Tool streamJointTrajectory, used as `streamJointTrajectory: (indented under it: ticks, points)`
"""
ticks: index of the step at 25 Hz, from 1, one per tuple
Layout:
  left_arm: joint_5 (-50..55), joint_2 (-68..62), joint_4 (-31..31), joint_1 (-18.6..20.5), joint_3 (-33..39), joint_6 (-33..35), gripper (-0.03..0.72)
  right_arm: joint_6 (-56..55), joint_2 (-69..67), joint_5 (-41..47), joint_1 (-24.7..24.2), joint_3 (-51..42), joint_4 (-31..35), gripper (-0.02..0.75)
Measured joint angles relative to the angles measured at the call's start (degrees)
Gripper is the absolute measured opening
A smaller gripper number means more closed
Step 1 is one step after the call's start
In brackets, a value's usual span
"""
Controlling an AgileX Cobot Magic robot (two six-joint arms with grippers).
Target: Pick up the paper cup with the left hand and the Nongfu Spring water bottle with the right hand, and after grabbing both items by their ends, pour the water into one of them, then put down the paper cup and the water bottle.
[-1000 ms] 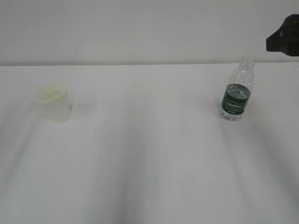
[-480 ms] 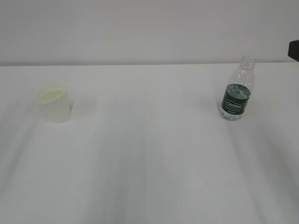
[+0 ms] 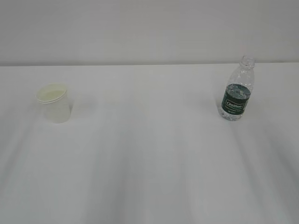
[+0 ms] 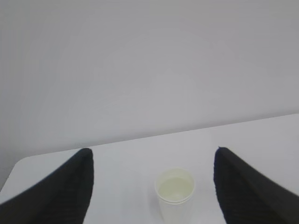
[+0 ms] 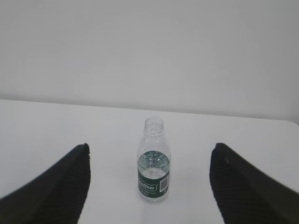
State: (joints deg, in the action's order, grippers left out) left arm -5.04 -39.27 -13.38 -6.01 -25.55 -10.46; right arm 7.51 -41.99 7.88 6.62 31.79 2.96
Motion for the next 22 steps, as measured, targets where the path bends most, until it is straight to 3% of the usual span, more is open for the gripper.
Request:
streamJointTrajectory:
  ticks: [8, 19, 22]
  points:
    - [10.8, 5.7, 2.1, 0.0, -3.3, -0.1, 0.575, 0.3, 4.3, 6.2, 0.0, 0.0, 0.0, 0.595]
    - [33.4, 18.4, 5.7, 0.0, -4.3, 0.0, 0.575, 0.4, 15.5, 15.5, 0.0, 0.0, 0.0, 0.594]
    - [36.6, 21.2, 6.3, 0.0, -4.4, 2.9, 0.575, 0.4, 20.0, 19.1, 0.0, 0.0, 0.0, 0.594]
